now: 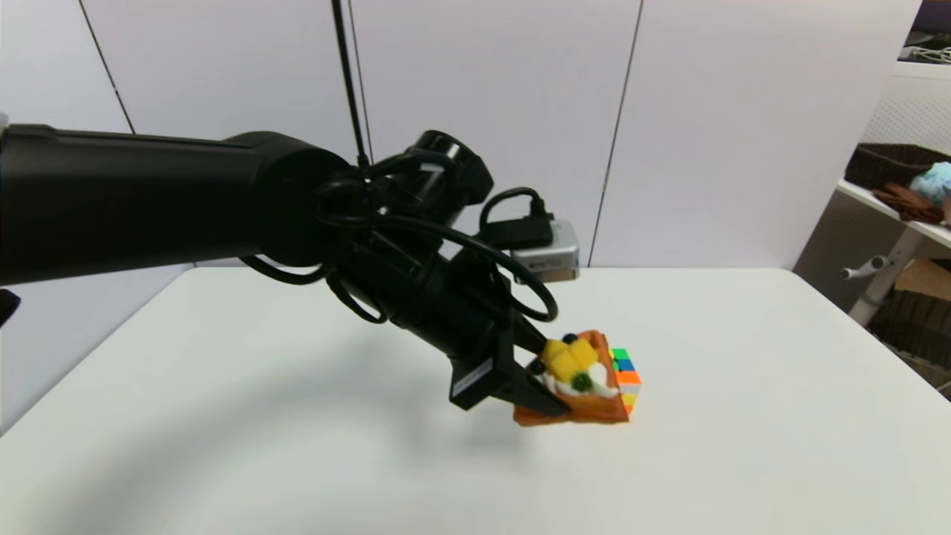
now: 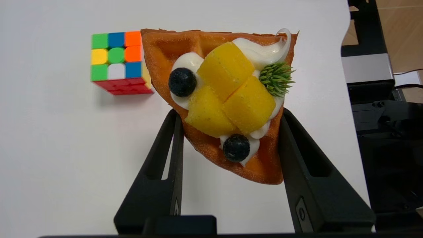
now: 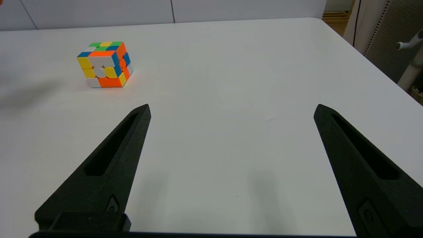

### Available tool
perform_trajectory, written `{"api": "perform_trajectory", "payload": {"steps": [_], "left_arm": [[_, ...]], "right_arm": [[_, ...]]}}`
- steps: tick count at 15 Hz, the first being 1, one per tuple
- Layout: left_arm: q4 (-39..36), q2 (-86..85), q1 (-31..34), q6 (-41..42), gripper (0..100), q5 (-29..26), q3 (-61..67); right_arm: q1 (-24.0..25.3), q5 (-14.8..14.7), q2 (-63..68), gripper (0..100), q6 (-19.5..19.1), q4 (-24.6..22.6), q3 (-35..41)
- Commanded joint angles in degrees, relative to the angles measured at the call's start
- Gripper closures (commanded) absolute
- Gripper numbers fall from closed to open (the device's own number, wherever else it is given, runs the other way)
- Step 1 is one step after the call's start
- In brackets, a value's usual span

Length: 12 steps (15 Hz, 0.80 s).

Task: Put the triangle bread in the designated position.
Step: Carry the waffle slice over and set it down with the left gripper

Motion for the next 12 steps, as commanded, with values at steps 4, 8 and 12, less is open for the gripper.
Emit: {"api": "perform_trajectory", "payload": {"steps": [4, 8, 12], "left_arm": [[-1.8, 9.2, -5.7, 0.2, 100, -0.1, -0.9], [-6.0, 15.1, -6.6, 0.1, 100, 0.1, -3.1], [-6.7, 20.2, -6.7, -0.4, 100, 0.5, -8.0]], "right_arm": [[0.0, 0.0, 0.1, 0, 0.0, 0.0, 0.0], [0.1, 0.0, 0.1, 0, 0.0, 0.0, 0.0], [0.0, 0.0, 0.1, 0, 0.1, 0.0, 0.0]]}}
